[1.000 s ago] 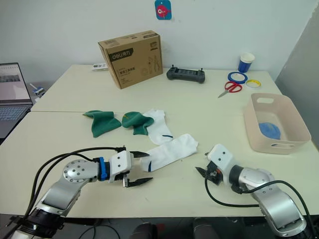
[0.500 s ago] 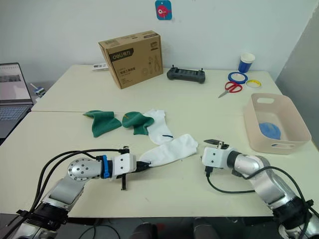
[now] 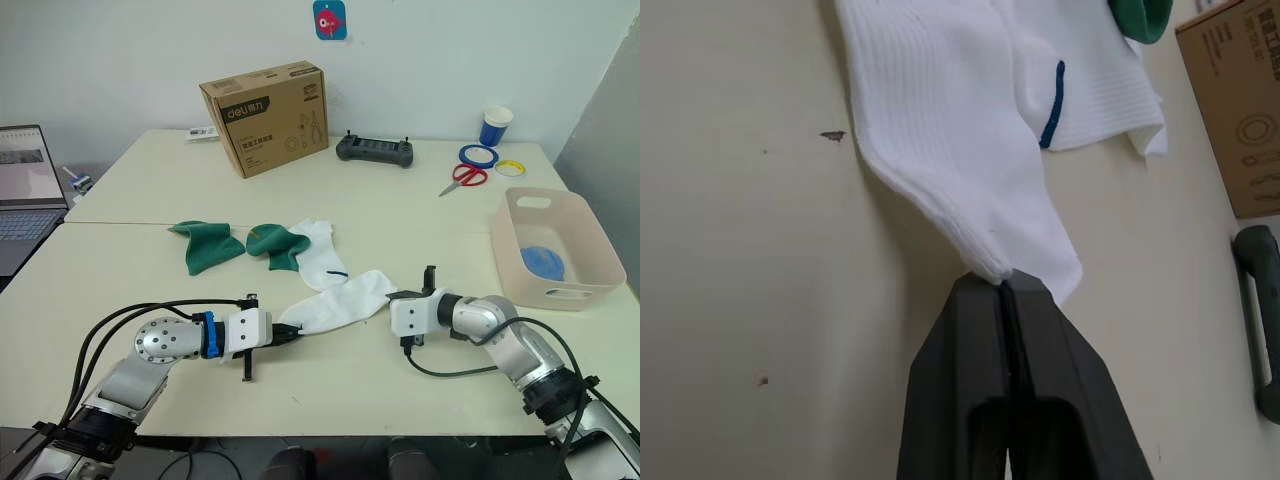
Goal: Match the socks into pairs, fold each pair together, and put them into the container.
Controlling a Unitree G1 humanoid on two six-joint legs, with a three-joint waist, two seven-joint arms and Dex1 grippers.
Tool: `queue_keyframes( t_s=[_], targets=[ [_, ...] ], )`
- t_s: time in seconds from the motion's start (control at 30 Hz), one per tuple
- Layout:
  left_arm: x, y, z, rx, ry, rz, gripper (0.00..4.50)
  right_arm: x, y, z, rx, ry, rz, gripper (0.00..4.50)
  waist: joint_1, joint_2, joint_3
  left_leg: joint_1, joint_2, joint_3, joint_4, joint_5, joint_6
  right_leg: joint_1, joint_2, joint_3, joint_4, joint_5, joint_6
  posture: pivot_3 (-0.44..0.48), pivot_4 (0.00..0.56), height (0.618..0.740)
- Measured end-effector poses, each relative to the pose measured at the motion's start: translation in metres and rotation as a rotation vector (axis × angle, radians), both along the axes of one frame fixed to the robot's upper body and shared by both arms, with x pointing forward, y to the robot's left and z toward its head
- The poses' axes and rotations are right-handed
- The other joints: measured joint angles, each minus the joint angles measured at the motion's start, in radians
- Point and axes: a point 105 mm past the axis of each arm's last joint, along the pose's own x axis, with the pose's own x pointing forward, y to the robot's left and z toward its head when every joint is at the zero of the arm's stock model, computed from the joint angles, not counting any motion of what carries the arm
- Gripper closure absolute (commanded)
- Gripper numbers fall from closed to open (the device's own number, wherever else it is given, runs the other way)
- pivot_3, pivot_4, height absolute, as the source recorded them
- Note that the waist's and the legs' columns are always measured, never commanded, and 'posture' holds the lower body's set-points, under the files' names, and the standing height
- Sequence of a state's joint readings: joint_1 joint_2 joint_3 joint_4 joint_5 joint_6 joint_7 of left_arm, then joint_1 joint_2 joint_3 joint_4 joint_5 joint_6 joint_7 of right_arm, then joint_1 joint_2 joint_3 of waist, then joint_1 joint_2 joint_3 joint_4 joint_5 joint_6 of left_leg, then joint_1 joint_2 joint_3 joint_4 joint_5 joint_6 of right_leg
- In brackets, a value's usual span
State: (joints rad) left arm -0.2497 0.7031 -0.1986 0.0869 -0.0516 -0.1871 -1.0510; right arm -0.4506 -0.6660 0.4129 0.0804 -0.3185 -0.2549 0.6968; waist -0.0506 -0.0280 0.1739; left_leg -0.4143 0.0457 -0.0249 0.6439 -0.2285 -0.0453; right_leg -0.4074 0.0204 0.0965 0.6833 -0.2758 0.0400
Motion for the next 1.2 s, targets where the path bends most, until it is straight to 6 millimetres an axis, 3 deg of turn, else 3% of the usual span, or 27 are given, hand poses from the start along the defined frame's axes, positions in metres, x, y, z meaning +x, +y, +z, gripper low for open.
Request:
queue_keyframes(
  t_s=[0.17, 0.3, 0.43, 0.53, 0.7, 0.87, 1.07, 1.2],
  targets=[
    [-0.010, 0.002, 0.008, -0.037, 0.099, -0.056, 4.50, -0.018, 0.002, 0.008, 0.072, 0.070, 0.022, 4.47, 0.003, 0.000, 0.000, 0.000, 0.000, -0.001, 0.000, 0.000, 0.000, 0.000, 0.000, -0.001, 0.000, 0.000, 0.000, 0.000, 0.150, 0.723],
    [-0.032, 0.007, 0.033, -0.057, 0.281, -0.112, 4.50, -0.047, 0.000, 0.019, 0.192, 0.225, -0.014, 4.47, 0.002, 0.000, 0.000, 0.000, 0.001, -0.002, 0.000, 0.000, 0.000, 0.000, 0.000, -0.001, 0.000, 0.000, 0.000, 0.000, 0.150, 0.723],
    [-0.058, 0.019, 0.046, -0.028, 0.483, -0.134, 4.50, -0.082, -0.006, 0.027, 0.291, 0.453, -0.076, 4.47, -0.002, 0.000, 0.000, 0.001, 0.001, -0.001, 0.000, 0.000, 0.000, 0.001, 0.000, -0.001, 0.001, -0.001, 0.000, 0.000, 0.150, 0.723],
    [-0.084, 0.024, 0.046, -0.017, 0.726, -0.127, 4.50, -0.118, -0.003, 0.033, 0.395, 0.736, -0.107, 4.47, -0.005, 0.000, 0.001, 0.003, 0.001, -0.001, 0.000, 0.000, 0.000, 0.002, 0.000, -0.001, 0.003, -0.002, -0.003, 0.000, 0.150, 0.723],
    [-0.103, 0.026, 0.044, -0.028, 0.941, -0.090, 4.50, -0.136, -0.004, 0.033, 0.428, 0.984, -0.201, 4.47, -0.006, 0.000, 0.001, 0.005, 0.001, -0.001, 0.000, 0.000, 0.000, 0.002, 0.000, -0.001, 0.004, -0.005, -0.008, 0.000, 0.150, 0.723],
    [-0.093, 0.031, 0.037, -0.064, 0.998, 0.000, 4.50, -0.134, -0.003, 0.029, 0.426, 1.060, -0.297, 4.47, -0.006, -0.001, 0.001, 0.004, 0.001, -0.001, -0.001, 0.000, 0.000, 0.002, 0.000, -0.001, 0.003, -0.006, -0.009, 0.000, 0.150, 0.723],
    [-0.042, 0.019, 0.025, -0.151, 0.954, 0.135, 4.50, -0.104, -0.009, 0.015, 0.397, 0.988, -0.461, 4.47, -0.001, -0.003, 0.002, 0.002, 0.000, -0.001, 0.000, 0.000, 0.000, 0.001, 0.000, -0.001, 0.002, -0.004, -0.004, 0.000, 0.150, 0.723],
    [-0.012, 0.017, 0.025, -0.130, 0.899, 0.193, 4.50, -0.078, -0.012, 0.019, 0.396, 0.899, -0.509, 4.47, -0.004, -0.003, 0.002, -0.001, 0.000, -0.001, 0.000, 0.000, 0.000, -0.002, 0.001, 0.000, 0.001, -0.002, -0.002, 0.000, 0.150, 0.723]
  ],
)
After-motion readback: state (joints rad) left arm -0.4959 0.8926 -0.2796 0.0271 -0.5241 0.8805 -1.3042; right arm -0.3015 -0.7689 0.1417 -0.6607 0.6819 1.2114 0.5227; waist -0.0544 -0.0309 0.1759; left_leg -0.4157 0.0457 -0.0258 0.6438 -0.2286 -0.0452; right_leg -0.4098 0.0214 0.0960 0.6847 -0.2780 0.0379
